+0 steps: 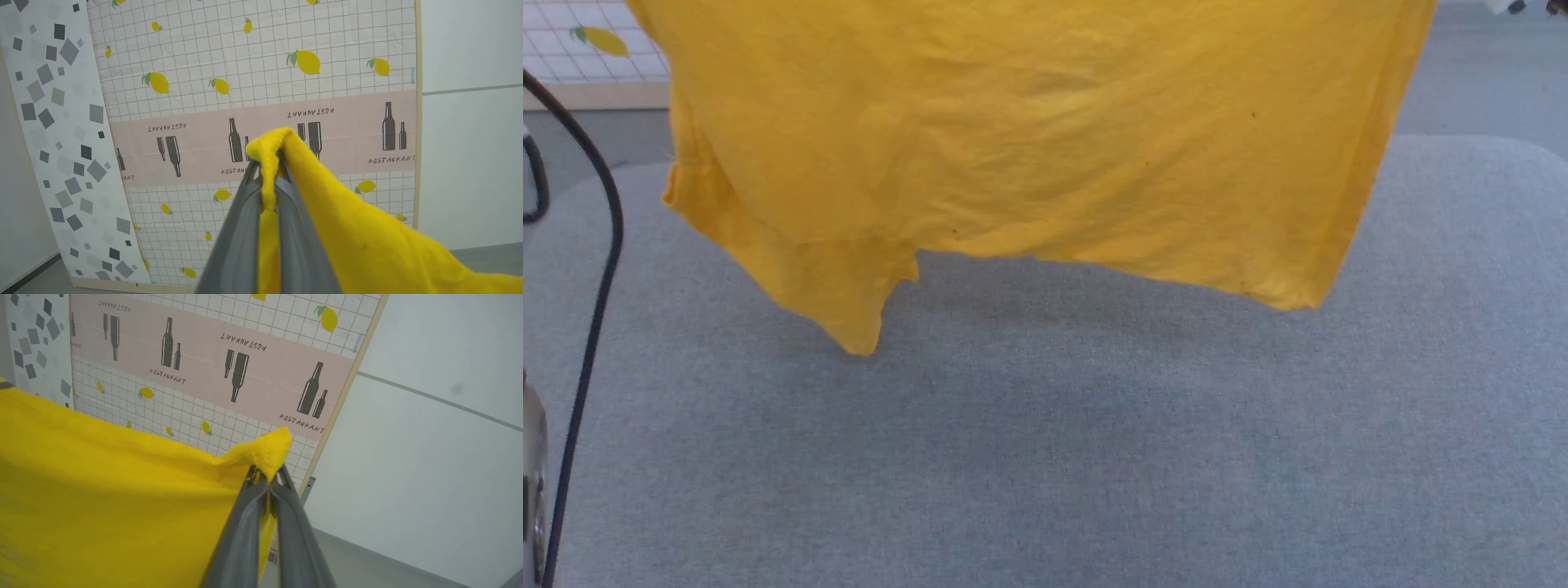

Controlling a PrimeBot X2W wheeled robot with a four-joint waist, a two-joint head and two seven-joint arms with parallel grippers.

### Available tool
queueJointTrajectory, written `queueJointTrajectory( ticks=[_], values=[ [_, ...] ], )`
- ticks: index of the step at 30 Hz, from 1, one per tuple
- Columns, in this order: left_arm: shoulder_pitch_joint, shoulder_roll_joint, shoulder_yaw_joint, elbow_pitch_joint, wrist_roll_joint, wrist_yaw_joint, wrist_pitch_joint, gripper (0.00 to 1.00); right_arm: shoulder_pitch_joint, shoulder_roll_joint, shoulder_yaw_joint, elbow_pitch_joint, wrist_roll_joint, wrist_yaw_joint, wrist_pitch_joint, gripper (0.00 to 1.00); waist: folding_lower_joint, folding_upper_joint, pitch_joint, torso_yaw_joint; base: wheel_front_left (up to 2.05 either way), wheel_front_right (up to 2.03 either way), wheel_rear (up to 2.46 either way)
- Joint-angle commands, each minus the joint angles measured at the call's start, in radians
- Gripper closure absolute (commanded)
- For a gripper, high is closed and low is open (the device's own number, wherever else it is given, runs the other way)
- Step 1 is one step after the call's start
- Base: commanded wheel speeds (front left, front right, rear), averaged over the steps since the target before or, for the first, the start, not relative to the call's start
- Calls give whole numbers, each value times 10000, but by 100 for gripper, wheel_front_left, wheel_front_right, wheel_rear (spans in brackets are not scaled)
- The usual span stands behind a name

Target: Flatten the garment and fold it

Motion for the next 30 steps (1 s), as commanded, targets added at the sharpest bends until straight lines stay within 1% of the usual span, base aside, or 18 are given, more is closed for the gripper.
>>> queueJointTrajectory(
  ticks=[1,4,8,12,19,21,24,26,30],
  values=[
    [-348,-38,27,149,-83,-46,-19,100,-348,113,-56,169,54,-13,131,100,0,0,465,-244,0,0,0],
    [-940,-216,11,359,-42,-42,-309,100,-900,268,-191,467,-76,-13,306,100,0,0,1105,-396,0,0,0],
    [-2242,-380,-158,630,418,-9,-1072,100,-2048,576,-490,883,-534,-13,188,100,0,0,2485,-604,0,0,0],
    [-3490,-712,-242,1218,753,121,-2020,100,-3170,982,-755,1544,-1161,-13,-419,100,0,0,3515,-707,0,0,0],
    [-5046,-1017,-258,2362,1057,256,-3400,100,-4673,1391,-859,2605,-2102,-13,-1576,100,0,0,4648,-604,0,0,0],
    [-5351,-1098,-223,2533,1109,376,-3736,100,-4982,1403,-824,2803,-2288,-13,-1849,100,0,0,4923,-500,0,0,0],
    [-5665,-1115,-236,2700,1171,358,-4281,100,-5380,1280,-732,3082,-2485,-13,-2247,100,0,0,5393,-313,0,0,0],
    [-5685,-1068,-320,2770,1216,211,-4672,100,-5533,1164,-763,3261,-2511,-13,-2549,100,0,0,5677,-207,0,0,0],
    [-5470,-991,-283,2959,1139,105,-5366,100,-5608,829,-634,3623,-2697,-13,-3131,100,0,0,6224,-46,0,0,0]
  ],
)
